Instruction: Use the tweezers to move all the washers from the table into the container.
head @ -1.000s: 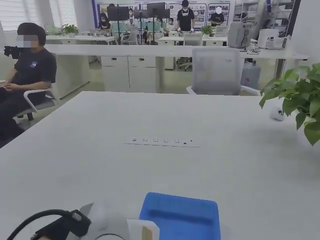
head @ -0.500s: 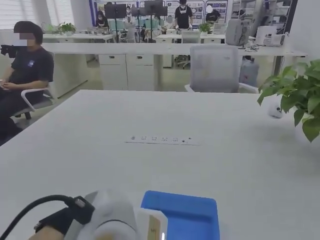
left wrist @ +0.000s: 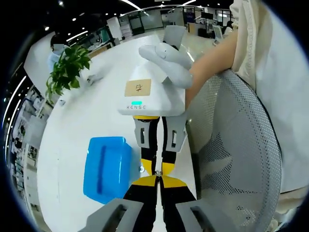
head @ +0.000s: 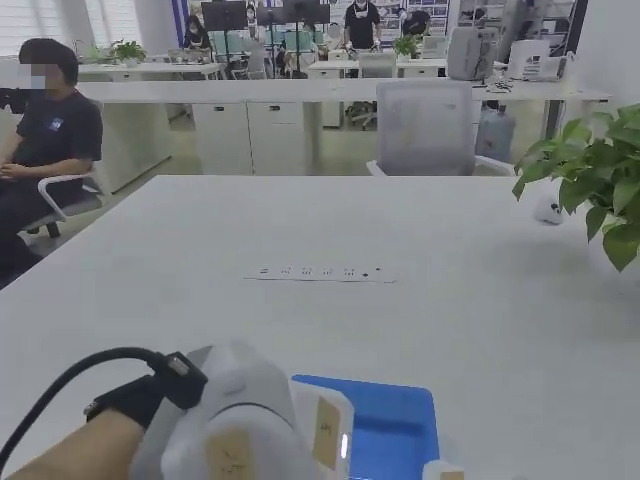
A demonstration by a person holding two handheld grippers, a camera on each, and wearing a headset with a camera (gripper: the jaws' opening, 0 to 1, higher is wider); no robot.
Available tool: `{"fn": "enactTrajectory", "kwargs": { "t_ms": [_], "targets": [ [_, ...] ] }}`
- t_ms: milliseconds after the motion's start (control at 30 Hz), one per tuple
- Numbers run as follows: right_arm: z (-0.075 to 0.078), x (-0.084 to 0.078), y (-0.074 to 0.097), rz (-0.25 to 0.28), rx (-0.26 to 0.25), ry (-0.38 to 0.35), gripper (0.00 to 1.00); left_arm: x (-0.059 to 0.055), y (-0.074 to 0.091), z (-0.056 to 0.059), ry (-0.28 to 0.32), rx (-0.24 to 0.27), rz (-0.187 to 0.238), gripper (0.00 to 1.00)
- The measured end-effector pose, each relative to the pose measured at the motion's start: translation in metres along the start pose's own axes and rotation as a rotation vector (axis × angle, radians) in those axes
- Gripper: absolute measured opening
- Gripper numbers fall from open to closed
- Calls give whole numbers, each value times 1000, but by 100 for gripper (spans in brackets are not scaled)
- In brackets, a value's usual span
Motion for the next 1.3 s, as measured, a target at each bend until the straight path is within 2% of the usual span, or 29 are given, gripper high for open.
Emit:
{"fn": "enactTrajectory", "kwargs": {
  "t_ms": [267, 433, 500, 567, 633, 833, 933, 1000, 1133, 1200, 1300],
  "targets": [
    [2, -3, -1, 0, -1, -10, 8, 2, -4, -6, 10, -10, 2, 0],
    [6, -4, 0, 20, 3, -69, 8, 4, -6, -12, 27, -18, 2, 0],
    [6, -5, 0, 24, 2, -90, 8, 5, -7, -16, 54, -29, 4, 0],
    [7, -5, 0, 27, -2, -102, 7, 4, -7, -21, 106, -36, 14, 0],
    [8, -5, 0, 28, -7, -106, 7, 2, -8, -26, 127, -45, 15, 0],
    [7, -1, 2, 36, 3, -91, 11, 2, -10, -29, 100, -90, -11, 0],
    [8, 6, 3, 102, 7, -108, 12, 2, -10, -28, 91, -104, -16, 0],
    [9, 8, 2, 110, 8, -114, 13, 3, -11, -29, 92, -107, -16, 0],
    [8, 4, -3, 63, 23, -66, 6, 1, -12, -29, 100, -112, -28, 0],
    [6, 5, -3, 65, 19, -56, 5, -1, -13, -28, 85, -113, -33, 0],
    [6, 5, -2, 65, 12, -29, 4, -3, -14, -29, 96, -95, -29, 0]
  ]
}}
Point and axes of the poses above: the centre of the closed fingertips' face, and the gripper's own axes: y roughly backward along the fingers, z roughly to its right, x roughly out of its top, the point moved 9 cm from there along y, roughly backward along the fingers, and after that the axes turned 12 degrees about z, right-handed, at the moved point
